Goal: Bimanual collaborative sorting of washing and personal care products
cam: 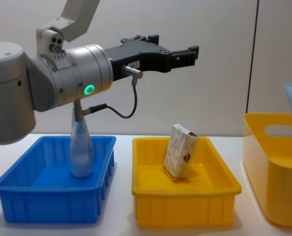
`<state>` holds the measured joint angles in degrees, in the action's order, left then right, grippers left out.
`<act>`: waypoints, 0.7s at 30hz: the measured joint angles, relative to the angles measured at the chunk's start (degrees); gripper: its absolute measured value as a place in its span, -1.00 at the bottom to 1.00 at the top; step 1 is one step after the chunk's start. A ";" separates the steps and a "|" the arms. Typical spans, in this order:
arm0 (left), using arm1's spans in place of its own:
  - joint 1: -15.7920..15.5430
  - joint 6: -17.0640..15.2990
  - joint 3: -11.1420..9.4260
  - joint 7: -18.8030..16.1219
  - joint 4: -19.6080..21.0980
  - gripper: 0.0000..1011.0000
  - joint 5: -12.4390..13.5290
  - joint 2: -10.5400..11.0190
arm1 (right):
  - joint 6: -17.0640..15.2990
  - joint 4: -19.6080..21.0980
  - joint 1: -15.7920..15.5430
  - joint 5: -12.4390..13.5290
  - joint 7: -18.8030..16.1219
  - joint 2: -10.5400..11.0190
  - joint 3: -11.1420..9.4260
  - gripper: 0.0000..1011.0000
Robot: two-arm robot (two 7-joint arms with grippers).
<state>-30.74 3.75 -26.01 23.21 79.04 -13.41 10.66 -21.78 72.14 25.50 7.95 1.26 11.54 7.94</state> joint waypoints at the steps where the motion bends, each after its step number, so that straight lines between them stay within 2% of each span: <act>1: 0.00 0.00 0.00 0.00 0.00 0.98 0.00 0.00 | -0.06 0.11 -0.07 -0.03 -0.02 0.07 -0.03 0.15; 3: 0.00 0.00 0.00 0.00 0.00 0.98 0.00 0.00 | -0.21 0.43 -0.25 -0.15 -0.13 0.22 -0.06 0.32; 6: 0.00 0.00 0.00 0.00 0.00 0.98 0.00 0.00 | -0.22 1.07 -0.57 -0.40 -0.40 0.44 -0.13 0.43; 7: 0.00 0.00 0.00 0.00 0.00 0.98 0.00 0.00 | -0.21 1.22 -0.65 -0.46 -0.47 0.49 -0.13 0.57; 9: 0.00 0.00 0.00 0.00 0.00 0.98 0.00 0.00 | -0.15 1.77 -0.95 -0.57 -0.70 0.69 -0.15 0.71; 12: 0.00 0.00 0.00 0.00 0.00 0.98 0.00 0.00 | 0.06 2.65 -1.36 -0.76 -1.13 0.95 -0.15 0.80; 14: 0.00 0.00 0.00 0.00 0.00 0.98 0.00 0.00 | 0.19 3.11 -1.57 -0.86 -1.39 1.08 -0.15 0.96; 21: 0.00 0.00 0.00 0.00 0.00 0.98 0.00 0.00 | 1.37 5.45 -2.74 -0.94 -2.69 1.71 -0.46 0.99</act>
<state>-30.74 3.75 -26.01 23.21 79.04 -13.41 10.67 -20.42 77.59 22.76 7.01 -1.43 13.25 7.48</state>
